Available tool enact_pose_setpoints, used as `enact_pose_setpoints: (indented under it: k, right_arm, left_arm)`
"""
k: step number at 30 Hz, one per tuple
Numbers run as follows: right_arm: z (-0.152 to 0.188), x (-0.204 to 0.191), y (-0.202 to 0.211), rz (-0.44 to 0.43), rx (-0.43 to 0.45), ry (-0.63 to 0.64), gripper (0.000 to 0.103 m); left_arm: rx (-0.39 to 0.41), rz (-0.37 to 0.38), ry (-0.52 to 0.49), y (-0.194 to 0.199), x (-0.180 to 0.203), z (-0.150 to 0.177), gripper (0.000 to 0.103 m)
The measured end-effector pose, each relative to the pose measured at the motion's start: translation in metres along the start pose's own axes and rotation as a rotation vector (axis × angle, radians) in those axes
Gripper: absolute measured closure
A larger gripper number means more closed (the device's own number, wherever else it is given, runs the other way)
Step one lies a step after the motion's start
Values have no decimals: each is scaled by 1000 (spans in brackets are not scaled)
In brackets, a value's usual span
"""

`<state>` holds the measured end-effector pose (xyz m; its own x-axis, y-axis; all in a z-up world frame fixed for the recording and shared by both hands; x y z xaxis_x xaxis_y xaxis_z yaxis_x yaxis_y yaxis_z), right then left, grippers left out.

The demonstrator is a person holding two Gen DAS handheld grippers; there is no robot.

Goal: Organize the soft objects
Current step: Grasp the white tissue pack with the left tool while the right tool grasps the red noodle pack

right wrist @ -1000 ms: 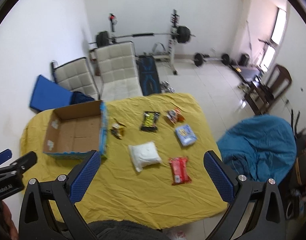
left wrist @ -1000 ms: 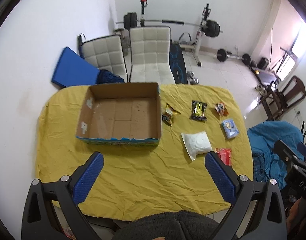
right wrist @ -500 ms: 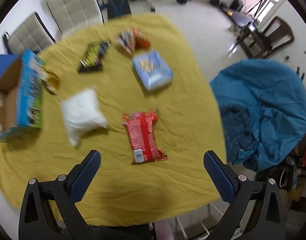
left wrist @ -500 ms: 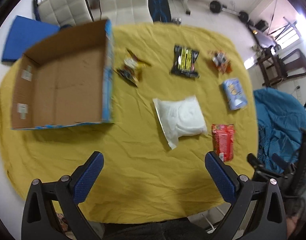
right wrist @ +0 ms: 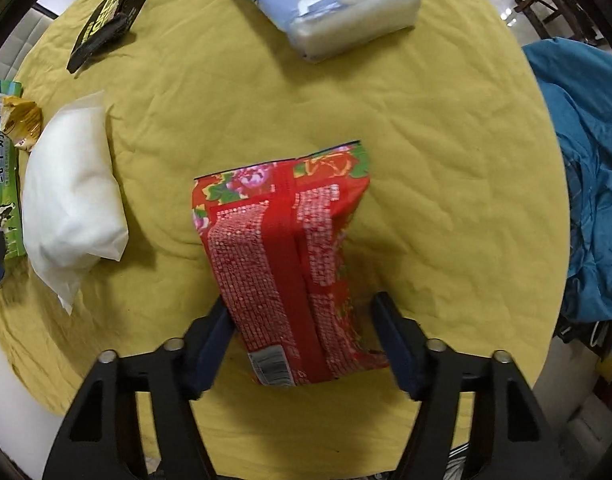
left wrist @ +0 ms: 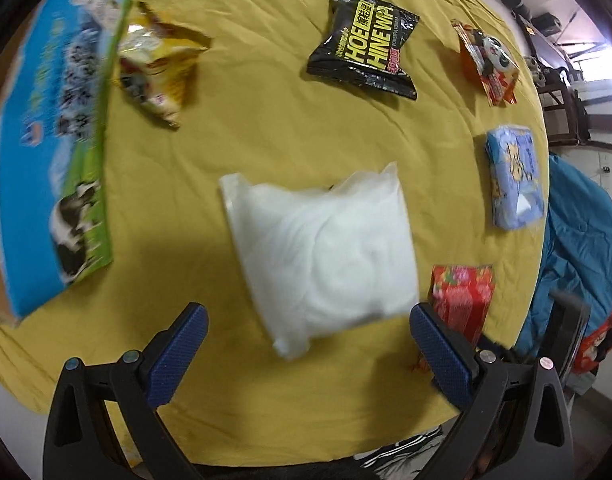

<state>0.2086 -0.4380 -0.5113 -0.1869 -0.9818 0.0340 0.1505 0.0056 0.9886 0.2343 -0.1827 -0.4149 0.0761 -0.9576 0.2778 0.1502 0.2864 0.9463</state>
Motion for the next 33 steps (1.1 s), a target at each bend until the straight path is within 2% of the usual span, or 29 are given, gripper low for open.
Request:
enact_pose_setpoints:
  k: [1, 6, 8, 11, 14, 16, 18, 21, 24, 29, 33]
  right_arm:
    - [-1, 0, -5, -7, -4, 6, 46]
    - [-5, 1, -19, -25, -18, 4, 50]
    - [-7, 6, -22, -30, -21, -7, 51]
    - [-12, 12, -27, -36, -19, -24, 50]
    - [-14, 14, -34, -56, -46, -28, 49]
    - [-15, 17, -42, -58, -54, -27, 49]
    - [-18, 16, -45, -54, -63, -25, 50]
    - [-23, 13, -51, -44, -65, -18, 51]
    - [-26, -9, -50, -35, -61, -8, 52]
    - [-2, -24, -58, -18, -86, 50, 52]
    - [13, -36, -71, -1, -84, 86, 51]
  left_arm:
    - [-5, 14, 8, -3, 2, -5, 0]
    - [-54, 22, 31, -22, 8, -24, 0]
    - [-75, -10, 31, -36, 7, -29, 0]
    - [-95, -96, -1, -56, 2, -30, 0]
    - [-91, -120, -20, -66, -7, -29, 0]
    - [-70, -123, -24, -69, -13, -27, 8]
    - [-43, -121, -31, -66, -19, -21, 19]
    - [-20, -114, -47, -59, -25, -6, 25]
    - [-19, -128, -57, -59, -31, 20, 27]
    - [-33, -164, -77, -75, -43, 60, 27]
    - [-35, -162, -79, -86, -49, 68, 24]
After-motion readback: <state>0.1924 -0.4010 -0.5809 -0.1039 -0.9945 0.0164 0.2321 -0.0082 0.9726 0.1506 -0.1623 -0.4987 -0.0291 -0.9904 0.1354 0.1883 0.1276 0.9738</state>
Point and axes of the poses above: each gripper's, at about its wrist camera, not at the fingertips, and y roughly against the way its jaws point, x to its right, z to its underside, the point moved 5 cm from there along -y, roughly the way its jaws point, and after that the axes turned 6 degrees about z, right-handed, at the moved point
